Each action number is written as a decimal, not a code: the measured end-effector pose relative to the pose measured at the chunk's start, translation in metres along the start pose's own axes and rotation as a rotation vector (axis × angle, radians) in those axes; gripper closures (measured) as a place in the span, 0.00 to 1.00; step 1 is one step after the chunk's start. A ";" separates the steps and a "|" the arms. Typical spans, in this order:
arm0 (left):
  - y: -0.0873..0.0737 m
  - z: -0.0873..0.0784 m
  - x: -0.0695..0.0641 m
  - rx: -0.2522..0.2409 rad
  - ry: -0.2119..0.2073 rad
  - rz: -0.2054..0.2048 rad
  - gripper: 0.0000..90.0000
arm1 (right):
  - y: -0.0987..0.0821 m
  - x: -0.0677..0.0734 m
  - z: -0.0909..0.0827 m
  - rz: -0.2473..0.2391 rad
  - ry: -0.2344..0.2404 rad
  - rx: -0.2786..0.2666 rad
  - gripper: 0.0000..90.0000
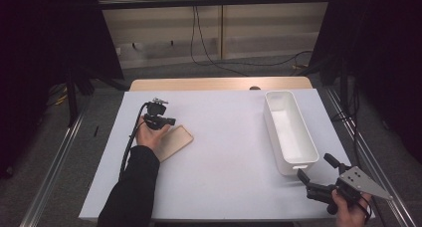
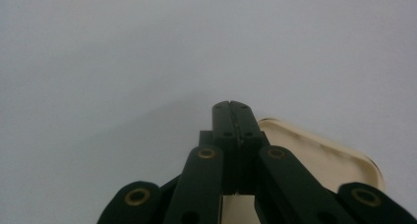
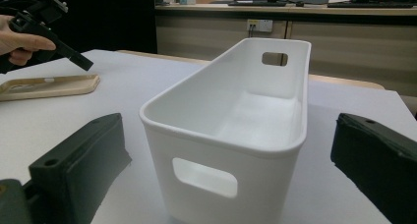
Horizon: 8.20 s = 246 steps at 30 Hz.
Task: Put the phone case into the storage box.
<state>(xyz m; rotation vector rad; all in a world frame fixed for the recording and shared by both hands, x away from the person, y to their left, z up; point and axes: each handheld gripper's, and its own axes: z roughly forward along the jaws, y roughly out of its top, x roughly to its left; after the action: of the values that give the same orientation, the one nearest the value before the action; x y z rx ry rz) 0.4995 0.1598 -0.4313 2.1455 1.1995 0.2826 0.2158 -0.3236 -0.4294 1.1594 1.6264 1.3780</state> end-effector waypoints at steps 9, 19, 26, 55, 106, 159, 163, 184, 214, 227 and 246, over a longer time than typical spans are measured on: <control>-0.002 0.008 -0.004 0.021 0.019 -0.017 1.00 | 0.000 0.000 0.000 -0.002 0.002 0.001 0.00; -0.003 0.010 -0.007 0.041 0.012 0.013 1.00 | 0.000 0.000 0.000 -0.006 0.001 0.001 0.00; -0.004 0.014 -0.013 0.050 -0.026 0.014 1.00 | 0.000 0.000 0.000 -0.005 0.001 0.001 0.00; -0.013 0.015 -0.055 0.056 -0.119 0.089 1.00 | 0.000 0.001 -0.001 -0.005 0.002 -0.002 0.00; -0.053 -0.010 -0.088 0.047 -0.256 0.159 1.00 | 0.000 0.001 -0.001 -0.006 0.003 -0.004 0.00; -0.095 -0.048 -0.071 0.046 -0.305 0.112 1.00 | 0.001 0.002 -0.002 -0.010 0.006 -0.007 0.00; -0.099 -0.051 -0.067 0.044 -0.305 0.105 1.00 | 0.000 0.002 -0.002 -0.009 0.006 -0.005 0.00; -0.111 -0.066 -0.057 0.040 -0.270 0.085 1.00 | 0.000 0.002 -0.002 -0.010 0.006 -0.005 0.00; -0.117 -0.086 -0.053 -0.102 -0.244 0.103 1.00 | 0.000 0.002 -0.002 -0.012 0.005 -0.004 0.00; -0.116 -0.101 -0.056 -0.236 -0.228 0.153 0.88 | 0.000 0.002 -0.002 -0.013 0.004 -0.005 0.00; -0.112 -0.125 -0.050 -0.377 -0.134 0.147 0.36 | 0.000 0.002 -0.002 -0.012 0.004 -0.006 0.00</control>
<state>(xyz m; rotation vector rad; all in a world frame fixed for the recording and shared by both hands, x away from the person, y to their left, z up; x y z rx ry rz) 0.3359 0.2145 -0.4011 1.8902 0.8382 0.3886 0.2131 -0.3224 -0.4284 1.1420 1.6284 1.3772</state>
